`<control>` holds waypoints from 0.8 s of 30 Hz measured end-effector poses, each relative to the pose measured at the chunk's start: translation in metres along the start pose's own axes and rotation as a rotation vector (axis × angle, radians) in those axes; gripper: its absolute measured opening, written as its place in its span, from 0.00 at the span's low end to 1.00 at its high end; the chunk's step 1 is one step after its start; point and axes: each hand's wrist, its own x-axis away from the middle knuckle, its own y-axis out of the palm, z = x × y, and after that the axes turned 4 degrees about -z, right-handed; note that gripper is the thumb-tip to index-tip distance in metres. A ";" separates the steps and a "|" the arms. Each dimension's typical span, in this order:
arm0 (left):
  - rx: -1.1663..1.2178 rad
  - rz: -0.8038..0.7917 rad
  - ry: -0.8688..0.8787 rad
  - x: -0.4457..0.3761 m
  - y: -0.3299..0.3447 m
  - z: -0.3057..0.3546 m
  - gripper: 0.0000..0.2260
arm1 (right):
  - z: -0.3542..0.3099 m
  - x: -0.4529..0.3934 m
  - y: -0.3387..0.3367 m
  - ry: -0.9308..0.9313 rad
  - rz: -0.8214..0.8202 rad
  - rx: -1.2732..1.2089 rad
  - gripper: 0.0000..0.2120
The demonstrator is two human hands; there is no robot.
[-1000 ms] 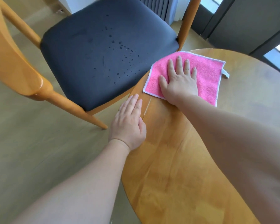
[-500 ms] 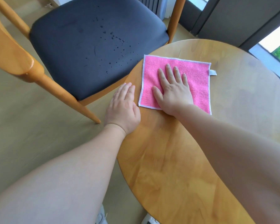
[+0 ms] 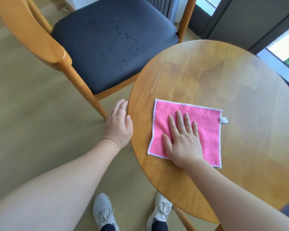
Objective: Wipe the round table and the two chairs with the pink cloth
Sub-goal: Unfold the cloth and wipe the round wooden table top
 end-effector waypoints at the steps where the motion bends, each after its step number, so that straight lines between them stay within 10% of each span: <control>1: -0.003 -0.004 -0.015 0.006 -0.002 -0.004 0.24 | -0.004 0.007 0.003 0.006 -0.011 -0.002 0.31; 24: 0.054 0.011 -0.103 0.028 -0.023 -0.074 0.18 | -0.062 -0.167 -0.048 -0.055 0.059 0.034 0.34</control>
